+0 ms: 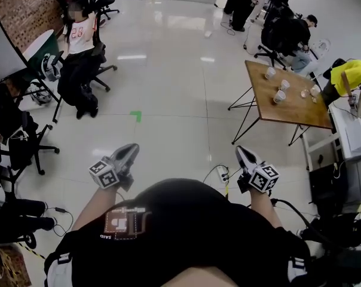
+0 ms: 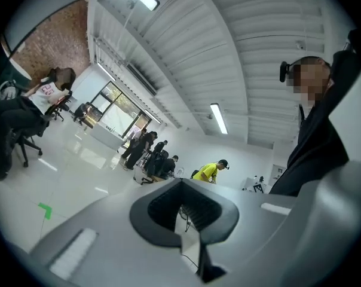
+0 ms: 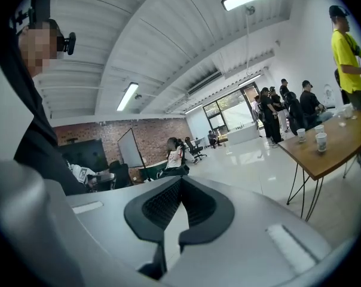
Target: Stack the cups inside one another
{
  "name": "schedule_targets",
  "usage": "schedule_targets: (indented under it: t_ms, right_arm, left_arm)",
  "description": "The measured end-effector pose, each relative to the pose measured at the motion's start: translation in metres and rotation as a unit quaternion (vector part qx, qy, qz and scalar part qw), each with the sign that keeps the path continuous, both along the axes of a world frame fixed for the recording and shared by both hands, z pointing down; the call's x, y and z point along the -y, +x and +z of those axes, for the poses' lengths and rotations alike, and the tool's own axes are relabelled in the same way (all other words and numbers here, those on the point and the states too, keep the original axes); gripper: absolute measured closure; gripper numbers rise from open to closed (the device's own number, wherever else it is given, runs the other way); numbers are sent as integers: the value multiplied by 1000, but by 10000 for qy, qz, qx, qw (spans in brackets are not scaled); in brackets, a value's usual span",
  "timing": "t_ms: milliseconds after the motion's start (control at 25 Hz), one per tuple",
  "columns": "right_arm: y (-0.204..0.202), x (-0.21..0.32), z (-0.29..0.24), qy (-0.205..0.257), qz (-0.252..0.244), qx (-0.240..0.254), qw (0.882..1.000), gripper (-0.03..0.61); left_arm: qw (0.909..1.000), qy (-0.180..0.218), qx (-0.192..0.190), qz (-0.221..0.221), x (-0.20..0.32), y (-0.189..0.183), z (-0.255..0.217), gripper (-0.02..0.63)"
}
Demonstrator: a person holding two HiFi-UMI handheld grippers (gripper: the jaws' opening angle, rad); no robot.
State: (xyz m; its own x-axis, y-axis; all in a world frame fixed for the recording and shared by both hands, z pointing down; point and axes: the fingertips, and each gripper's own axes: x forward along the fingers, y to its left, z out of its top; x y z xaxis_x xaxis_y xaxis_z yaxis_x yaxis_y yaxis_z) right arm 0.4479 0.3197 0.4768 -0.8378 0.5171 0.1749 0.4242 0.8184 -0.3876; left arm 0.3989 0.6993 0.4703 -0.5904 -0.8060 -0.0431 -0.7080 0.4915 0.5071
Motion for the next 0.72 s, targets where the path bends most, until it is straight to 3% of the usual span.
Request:
schedule_targets:
  t_ms: [320,440,720]
  right_arm:
    - [-67,15,10,81,220,-181,9996,565]
    - [-106,33,19,113,93,-209,9997,565]
    - [-234,104,17,204,-445,51,9988,565]
  left_arm:
    - [9984,208,-336,393,39,-76,21,612]
    - [9986,173,-238,428,62,-107,25,613]
    - [9989,-47,-87,-456,112,-206,21,612]
